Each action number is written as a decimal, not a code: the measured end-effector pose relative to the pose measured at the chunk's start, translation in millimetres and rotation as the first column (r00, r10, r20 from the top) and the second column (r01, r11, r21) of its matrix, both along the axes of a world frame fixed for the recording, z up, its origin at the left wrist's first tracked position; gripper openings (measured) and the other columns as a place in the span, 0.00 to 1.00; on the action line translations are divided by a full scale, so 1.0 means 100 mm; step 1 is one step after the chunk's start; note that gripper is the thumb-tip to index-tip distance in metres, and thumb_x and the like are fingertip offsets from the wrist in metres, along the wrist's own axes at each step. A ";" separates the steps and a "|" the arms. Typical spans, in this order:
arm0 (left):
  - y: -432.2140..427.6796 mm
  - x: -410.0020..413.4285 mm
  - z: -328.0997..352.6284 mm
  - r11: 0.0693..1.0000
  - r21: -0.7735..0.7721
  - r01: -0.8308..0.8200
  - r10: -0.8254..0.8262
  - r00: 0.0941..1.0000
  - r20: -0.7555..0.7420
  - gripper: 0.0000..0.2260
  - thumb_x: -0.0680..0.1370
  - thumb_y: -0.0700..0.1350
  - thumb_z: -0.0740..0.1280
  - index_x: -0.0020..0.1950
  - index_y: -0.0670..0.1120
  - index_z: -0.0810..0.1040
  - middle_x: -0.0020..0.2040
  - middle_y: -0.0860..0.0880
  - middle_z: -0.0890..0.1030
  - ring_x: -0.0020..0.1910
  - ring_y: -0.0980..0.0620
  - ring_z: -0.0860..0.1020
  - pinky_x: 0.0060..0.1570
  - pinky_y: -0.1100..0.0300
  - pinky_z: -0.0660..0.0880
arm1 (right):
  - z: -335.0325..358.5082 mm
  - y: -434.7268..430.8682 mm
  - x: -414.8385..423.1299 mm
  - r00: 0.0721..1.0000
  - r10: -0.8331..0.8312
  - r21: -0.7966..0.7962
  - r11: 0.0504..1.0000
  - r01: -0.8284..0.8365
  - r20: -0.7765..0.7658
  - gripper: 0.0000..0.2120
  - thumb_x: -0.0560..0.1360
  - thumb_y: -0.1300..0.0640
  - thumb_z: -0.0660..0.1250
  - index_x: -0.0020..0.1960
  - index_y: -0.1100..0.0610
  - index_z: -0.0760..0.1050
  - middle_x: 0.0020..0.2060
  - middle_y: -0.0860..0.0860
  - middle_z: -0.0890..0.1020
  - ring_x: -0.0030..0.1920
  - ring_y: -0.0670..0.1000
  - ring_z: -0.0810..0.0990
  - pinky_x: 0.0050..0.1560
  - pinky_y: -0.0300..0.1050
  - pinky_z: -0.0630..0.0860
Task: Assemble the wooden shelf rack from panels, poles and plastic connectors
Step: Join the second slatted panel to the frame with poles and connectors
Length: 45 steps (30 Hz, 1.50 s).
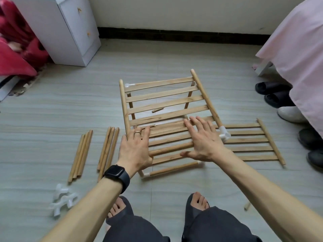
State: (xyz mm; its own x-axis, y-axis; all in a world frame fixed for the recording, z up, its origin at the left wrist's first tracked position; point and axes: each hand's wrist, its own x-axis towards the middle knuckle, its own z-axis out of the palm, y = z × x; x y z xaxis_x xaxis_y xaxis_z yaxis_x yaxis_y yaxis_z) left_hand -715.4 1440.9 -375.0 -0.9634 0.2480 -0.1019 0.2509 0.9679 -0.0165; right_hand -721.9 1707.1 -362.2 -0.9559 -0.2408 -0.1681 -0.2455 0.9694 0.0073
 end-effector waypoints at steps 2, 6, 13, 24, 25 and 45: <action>0.00 0.01 -0.01 1.000 0.023 0.004 -0.003 1.000 -0.028 0.46 0.69 0.58 0.68 0.81 0.50 0.49 0.77 0.40 0.65 0.76 0.41 0.62 0.69 0.44 0.65 | 0.00 0.13 -0.11 0.998 -0.051 0.041 0.998 0.050 0.026 0.59 0.68 0.29 0.69 0.82 0.49 0.36 0.82 0.54 0.46 0.82 0.57 0.41 0.80 0.62 0.40; -0.04 -0.01 -0.02 0.999 0.020 0.037 -0.036 0.996 -0.081 0.43 0.68 0.60 0.69 0.79 0.49 0.59 0.70 0.39 0.73 0.70 0.39 0.70 0.62 0.44 0.71 | 0.07 0.17 -0.17 0.998 -0.054 0.101 0.993 0.057 -0.029 0.52 0.63 0.39 0.71 0.81 0.49 0.50 0.75 0.53 0.63 0.76 0.57 0.59 0.77 0.62 0.50; -0.19 0.08 -0.02 0.986 -0.008 0.164 -0.161 0.956 -0.244 0.29 0.67 0.62 0.74 0.62 0.46 0.77 0.44 0.44 0.82 0.43 0.43 0.79 0.47 0.45 0.77 | -0.09 0.13 0.12 0.964 -0.001 0.084 0.996 0.024 -0.266 0.35 0.62 0.37 0.65 0.66 0.52 0.72 0.57 0.53 0.80 0.57 0.57 0.75 0.56 0.54 0.66; -0.15 0.01 0.02 0.995 0.006 0.098 -0.096 0.990 -0.102 0.27 0.73 0.59 0.67 0.68 0.48 0.70 0.54 0.49 0.79 0.55 0.47 0.75 0.57 0.50 0.70 | 0.05 0.47 0.08 0.997 -0.054 0.118 0.991 0.060 -0.052 0.36 0.63 0.48 0.68 0.70 0.54 0.67 0.67 0.55 0.73 0.73 0.57 0.63 0.67 0.55 0.70; -0.16 0.01 0.02 0.995 -0.007 0.100 -0.100 0.989 -0.108 0.26 0.72 0.59 0.67 0.66 0.47 0.71 0.52 0.49 0.80 0.53 0.46 0.76 0.57 0.49 0.70 | 0.04 0.45 0.11 0.995 -0.058 0.091 0.994 0.065 -0.085 0.34 0.62 0.49 0.66 0.67 0.56 0.70 0.64 0.55 0.75 0.70 0.58 0.67 0.64 0.55 0.73; -0.17 -0.26 0.04 0.984 -0.102 0.143 -0.152 0.985 -0.086 0.18 0.73 0.56 0.64 0.60 0.49 0.71 0.50 0.49 0.79 0.51 0.46 0.74 0.49 0.52 0.67 | 0.00 0.35 0.11 0.970 -0.156 0.136 0.974 0.183 -0.188 0.29 0.63 0.50 0.63 0.63 0.57 0.74 0.61 0.54 0.79 0.75 0.57 0.62 0.75 0.59 0.57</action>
State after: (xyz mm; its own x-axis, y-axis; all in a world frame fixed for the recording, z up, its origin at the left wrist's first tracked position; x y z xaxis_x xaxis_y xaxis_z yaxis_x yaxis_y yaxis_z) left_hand -741.7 1423.9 -371.4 -0.9234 0.3815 -0.0430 0.3837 0.9133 -0.1365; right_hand -710.9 1742.5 -362.5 -0.9982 -0.0573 -0.0161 -0.0593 0.9810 0.1847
